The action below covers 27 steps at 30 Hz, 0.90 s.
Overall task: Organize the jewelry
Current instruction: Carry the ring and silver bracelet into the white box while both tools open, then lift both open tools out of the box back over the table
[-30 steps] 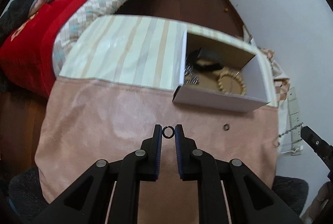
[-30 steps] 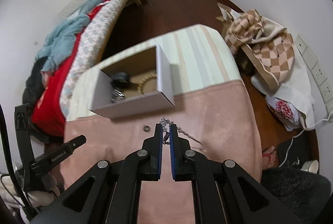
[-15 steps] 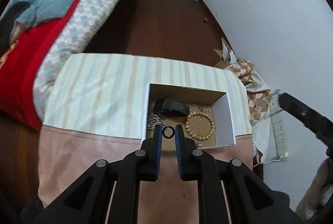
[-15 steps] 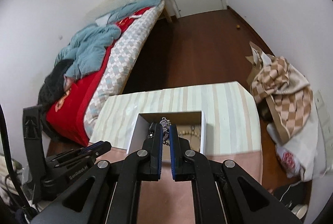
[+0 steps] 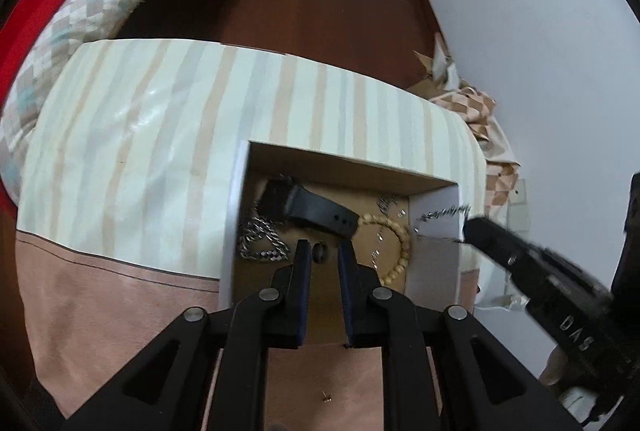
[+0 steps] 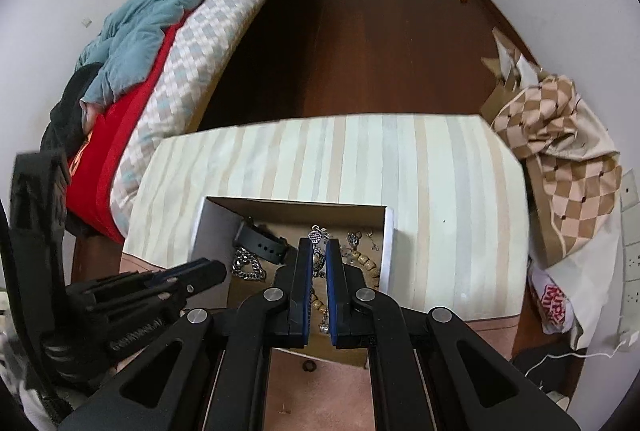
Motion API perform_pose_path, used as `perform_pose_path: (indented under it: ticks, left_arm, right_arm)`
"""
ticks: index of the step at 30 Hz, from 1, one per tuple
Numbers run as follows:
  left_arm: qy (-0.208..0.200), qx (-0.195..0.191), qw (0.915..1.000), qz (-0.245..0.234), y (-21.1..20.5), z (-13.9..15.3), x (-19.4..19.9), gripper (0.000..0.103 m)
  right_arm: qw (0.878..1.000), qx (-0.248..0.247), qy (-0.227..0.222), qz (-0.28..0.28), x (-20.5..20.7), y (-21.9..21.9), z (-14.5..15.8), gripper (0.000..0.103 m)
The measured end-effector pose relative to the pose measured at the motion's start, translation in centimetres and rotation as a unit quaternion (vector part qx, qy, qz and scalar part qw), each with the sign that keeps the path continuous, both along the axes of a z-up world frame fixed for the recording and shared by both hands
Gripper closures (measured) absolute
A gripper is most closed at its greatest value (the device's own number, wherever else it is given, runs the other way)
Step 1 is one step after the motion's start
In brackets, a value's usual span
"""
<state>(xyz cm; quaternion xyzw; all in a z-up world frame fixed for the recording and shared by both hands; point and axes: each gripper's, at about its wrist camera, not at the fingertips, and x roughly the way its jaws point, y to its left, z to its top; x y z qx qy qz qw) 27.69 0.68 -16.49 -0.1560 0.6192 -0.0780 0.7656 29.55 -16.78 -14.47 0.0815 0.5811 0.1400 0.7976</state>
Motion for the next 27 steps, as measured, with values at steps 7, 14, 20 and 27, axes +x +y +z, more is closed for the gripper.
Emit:
perform_pose_path:
  ticks: [7,14,20,27]
  left_arm:
    - [-0.027,0.023,0.9993,0.010,0.8,1.7,-0.6,0.032]
    - [-0.067,0.103,0.9922,0.021,1.9,3.3,-2.3,0.009]
    - [-0.101,0.173,0.9794,0.030,2.4,3.6,-4.8,0.000]
    - [-0.097,0.199,0.9749,0.027,2.5,3.1,-6.5,0.000]
  right_arm:
    - [0.999,0.003,0.041,0.000,0.4,-0.6,-1.5,0.088]
    - [1.000,-0.010,0.027,-0.006,-0.9,-1.3,0.0,0.049]
    - [0.997,-0.076,0.004,-0.027,-3.0,-1.5,0.4,0.007]
    - [0.988,-0.148,-0.022,-0.044,-5.5,-1.1,0.4,0.001]
